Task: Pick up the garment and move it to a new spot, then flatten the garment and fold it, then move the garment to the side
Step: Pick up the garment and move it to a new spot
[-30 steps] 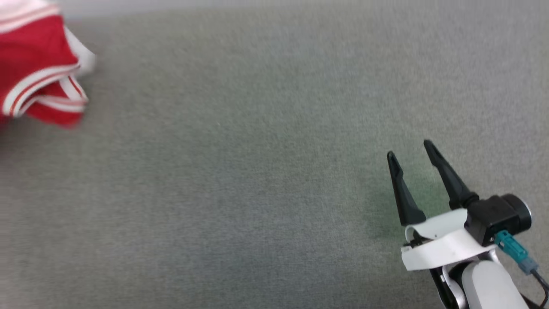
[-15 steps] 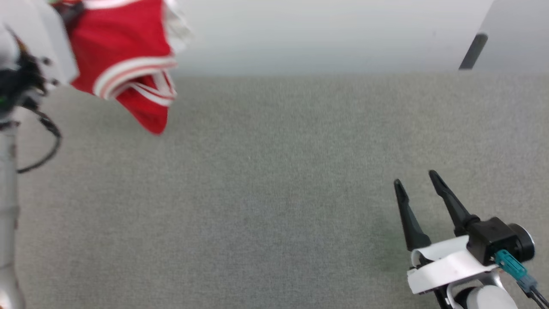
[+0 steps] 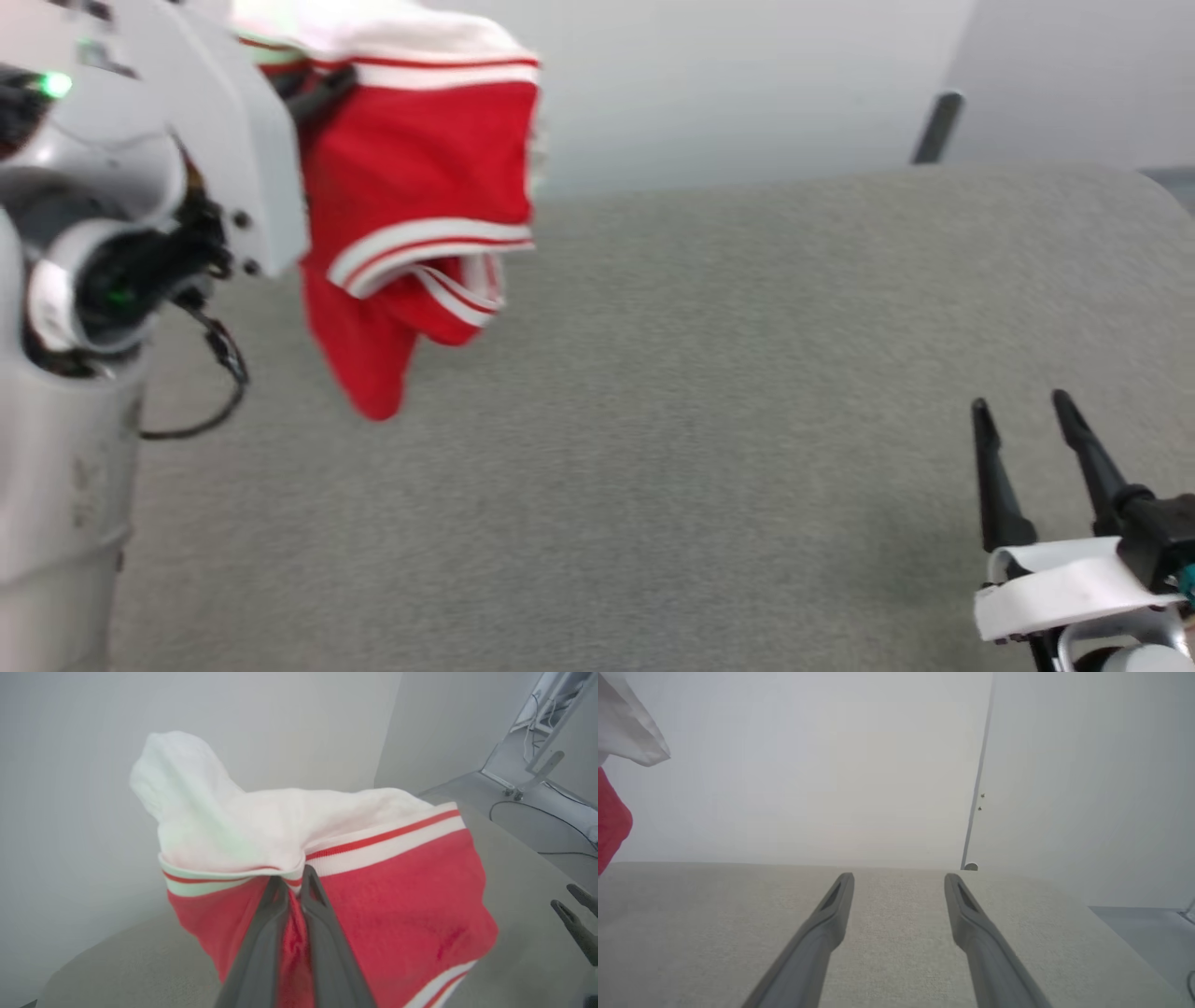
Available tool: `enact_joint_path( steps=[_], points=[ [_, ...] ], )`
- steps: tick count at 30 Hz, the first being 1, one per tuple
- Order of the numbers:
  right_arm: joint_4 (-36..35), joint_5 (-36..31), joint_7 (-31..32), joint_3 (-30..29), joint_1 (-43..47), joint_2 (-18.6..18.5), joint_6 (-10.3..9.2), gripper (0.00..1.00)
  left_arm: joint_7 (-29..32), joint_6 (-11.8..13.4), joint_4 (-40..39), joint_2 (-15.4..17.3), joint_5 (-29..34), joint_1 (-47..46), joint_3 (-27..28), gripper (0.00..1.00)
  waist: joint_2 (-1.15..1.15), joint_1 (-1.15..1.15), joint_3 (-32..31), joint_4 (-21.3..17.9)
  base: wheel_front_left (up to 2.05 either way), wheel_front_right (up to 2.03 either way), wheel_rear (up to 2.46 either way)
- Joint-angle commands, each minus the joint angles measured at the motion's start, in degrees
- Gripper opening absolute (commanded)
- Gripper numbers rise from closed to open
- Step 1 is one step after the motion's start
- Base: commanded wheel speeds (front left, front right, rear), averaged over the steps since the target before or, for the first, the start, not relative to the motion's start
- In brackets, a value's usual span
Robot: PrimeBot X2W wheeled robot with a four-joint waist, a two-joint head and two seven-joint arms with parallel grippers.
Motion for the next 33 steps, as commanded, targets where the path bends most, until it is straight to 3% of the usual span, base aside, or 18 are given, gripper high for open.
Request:
enact_joint_path(
  steps=[1,9,16,24,33],
  points=[
    [0.3,-0.4,-0.5,-1.2,0.7,0.0,0.00,1.00,0.7,0.6,-1.6,-0.5,-0.3,1.0,-0.6,0.00,0.00,0.00,2.4,-4.2,0.00,0.00,0.00],
    [2.1,-1.0,-1.8,-5.3,0.2,1.0,0.00,1.00,2.7,1.7,-5.7,-3.9,-0.7,2.7,-4.8,0.00,0.00,0.00,6.4,-9.8,0.00,0.00,0.00],
    [4.8,0.2,-3.0,-5.1,-2.0,1.8,-0.01,1.00,3.7,1.8,-5.0,-5.2,0.0,5.0,-8.2,0.00,0.00,0.00,10.2,-13.3,0.00,0.00,0.00],
    [7.5,1.4,-3.5,-3.9,-4.1,2.2,-0.01,1.00,2.8,-0.6,-0.7,-4.8,-0.7,9.4,-10.8,0.00,0.00,0.00,12.6,-14.6,0.00,0.00,0.00],
    [7.4,2.8,-3.6,-2.6,-5.7,2.2,-0.01,1.00,1.0,-2.6,4.9,-3.9,-1.3,12.2,-12.6,0.00,0.00,0.00,13.7,-13.5,0.00,0.00,0.00]
  ],
)
